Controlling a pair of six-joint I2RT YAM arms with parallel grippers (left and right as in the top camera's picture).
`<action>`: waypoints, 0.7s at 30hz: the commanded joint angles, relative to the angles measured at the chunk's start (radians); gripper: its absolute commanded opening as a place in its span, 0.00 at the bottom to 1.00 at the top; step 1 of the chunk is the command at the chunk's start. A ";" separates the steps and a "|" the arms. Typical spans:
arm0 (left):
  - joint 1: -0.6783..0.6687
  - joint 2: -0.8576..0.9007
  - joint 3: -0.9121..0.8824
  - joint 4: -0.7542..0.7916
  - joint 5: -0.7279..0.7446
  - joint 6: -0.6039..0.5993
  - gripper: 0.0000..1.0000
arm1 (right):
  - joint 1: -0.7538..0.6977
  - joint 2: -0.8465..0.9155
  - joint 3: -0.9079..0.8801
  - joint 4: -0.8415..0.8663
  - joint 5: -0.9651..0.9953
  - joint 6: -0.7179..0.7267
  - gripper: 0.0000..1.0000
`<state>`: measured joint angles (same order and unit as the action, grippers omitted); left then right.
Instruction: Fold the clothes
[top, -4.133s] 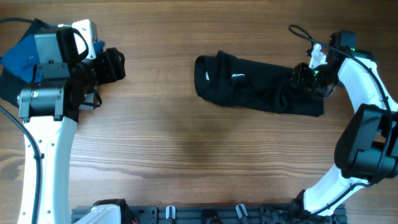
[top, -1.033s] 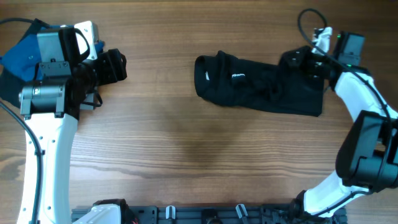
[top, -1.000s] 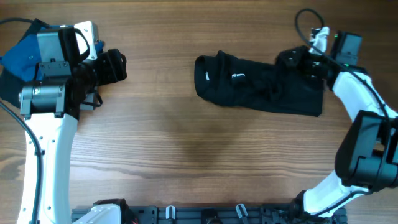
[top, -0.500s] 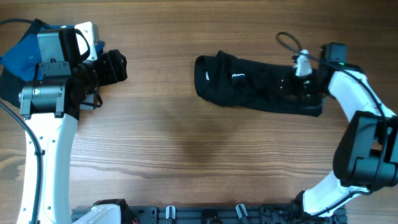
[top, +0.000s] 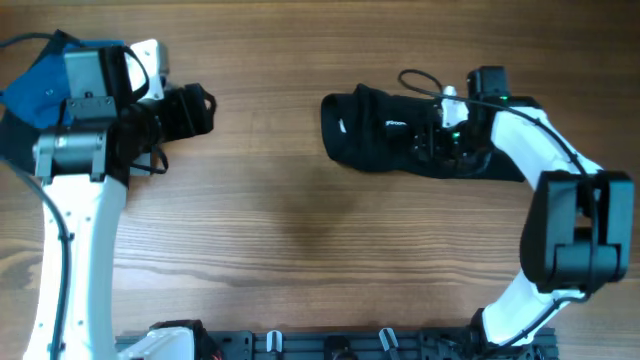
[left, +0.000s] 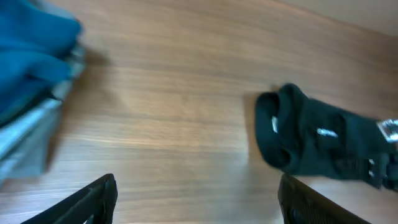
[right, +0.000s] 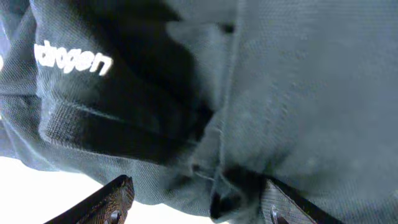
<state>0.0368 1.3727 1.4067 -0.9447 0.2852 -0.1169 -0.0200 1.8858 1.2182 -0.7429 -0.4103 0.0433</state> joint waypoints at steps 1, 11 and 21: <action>-0.055 0.142 -0.002 0.007 0.176 0.009 0.88 | -0.092 -0.174 0.018 -0.014 0.013 -0.006 0.71; -0.324 0.605 -0.002 0.380 0.328 0.005 1.00 | -0.177 -0.272 0.018 -0.093 0.017 0.117 0.73; -0.514 0.813 -0.002 0.552 0.362 -0.079 1.00 | -0.177 -0.272 0.018 -0.109 0.022 0.114 0.72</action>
<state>-0.4259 2.1262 1.4075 -0.4191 0.6197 -0.1528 -0.1955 1.6119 1.2285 -0.8490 -0.4019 0.1459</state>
